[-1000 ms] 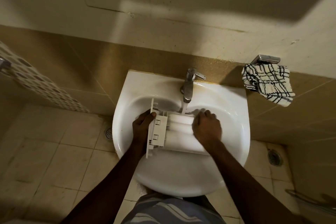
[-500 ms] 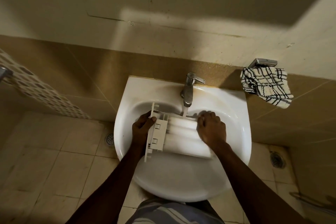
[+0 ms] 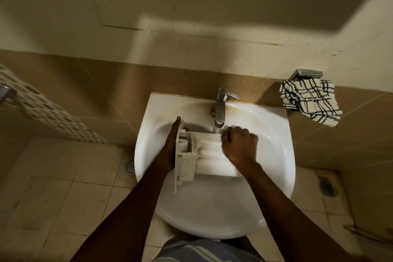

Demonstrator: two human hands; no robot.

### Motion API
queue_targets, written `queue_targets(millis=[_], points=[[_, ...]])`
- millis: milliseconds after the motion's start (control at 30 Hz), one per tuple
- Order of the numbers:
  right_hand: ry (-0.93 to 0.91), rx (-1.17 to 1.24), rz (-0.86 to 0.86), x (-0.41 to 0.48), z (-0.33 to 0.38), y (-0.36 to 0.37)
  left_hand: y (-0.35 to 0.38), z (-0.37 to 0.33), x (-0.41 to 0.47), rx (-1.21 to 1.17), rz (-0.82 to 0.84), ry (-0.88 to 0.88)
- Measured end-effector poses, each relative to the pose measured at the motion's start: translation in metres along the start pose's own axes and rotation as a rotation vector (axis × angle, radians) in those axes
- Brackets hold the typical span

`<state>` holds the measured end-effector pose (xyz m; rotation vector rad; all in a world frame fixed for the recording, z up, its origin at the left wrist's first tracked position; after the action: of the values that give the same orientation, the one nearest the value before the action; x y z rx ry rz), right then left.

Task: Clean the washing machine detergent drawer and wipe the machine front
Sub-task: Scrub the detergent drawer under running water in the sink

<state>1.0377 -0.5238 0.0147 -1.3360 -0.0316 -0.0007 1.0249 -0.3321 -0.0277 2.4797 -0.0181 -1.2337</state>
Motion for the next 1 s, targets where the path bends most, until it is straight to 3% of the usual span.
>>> queue_targets(millis=[100,167,267,367,533,733,867,1000], points=[[-0.226,0.133,0.066,-0.003,0.052,0.01,0.001,0.002,0.006,0.019,-0.033,0.058],[-0.28,0.185,0.131,-0.005,0.07,0.015,0.001,0.002,0.004,0.028,-0.047,0.125],[-0.346,0.151,0.049,-0.008,0.051,0.01,0.003,0.007,0.003,-0.064,-0.015,0.117],[-0.233,0.02,-0.062,-0.009,-0.007,0.001,0.0,0.01,0.005,-0.1,0.013,0.103],[-0.041,-0.084,0.111,-0.006,-0.022,-0.007,-0.004,0.009,0.004,-0.045,0.011,0.141],[-0.117,0.205,0.281,-0.016,0.014,0.004,-0.013,-0.007,-0.005,0.047,-0.099,0.226],[-0.102,0.268,0.13,-0.033,0.003,-0.005,-0.017,-0.013,-0.005,0.204,-0.27,0.279],[-0.109,0.289,-0.079,-0.055,-0.003,-0.01,-0.027,0.006,0.004,0.268,-0.263,0.09]])
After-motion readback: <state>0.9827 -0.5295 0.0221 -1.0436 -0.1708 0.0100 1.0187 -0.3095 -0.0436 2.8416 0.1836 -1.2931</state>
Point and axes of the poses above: each hand's wrist, its own x-axis towards the middle knuckle, its own y-axis out of the palm, z = x × y, the point moved 6 cm from there along x, towards the middle knuckle, and after that the axes turned 7 degrees about -y, right-handed, at the moved point
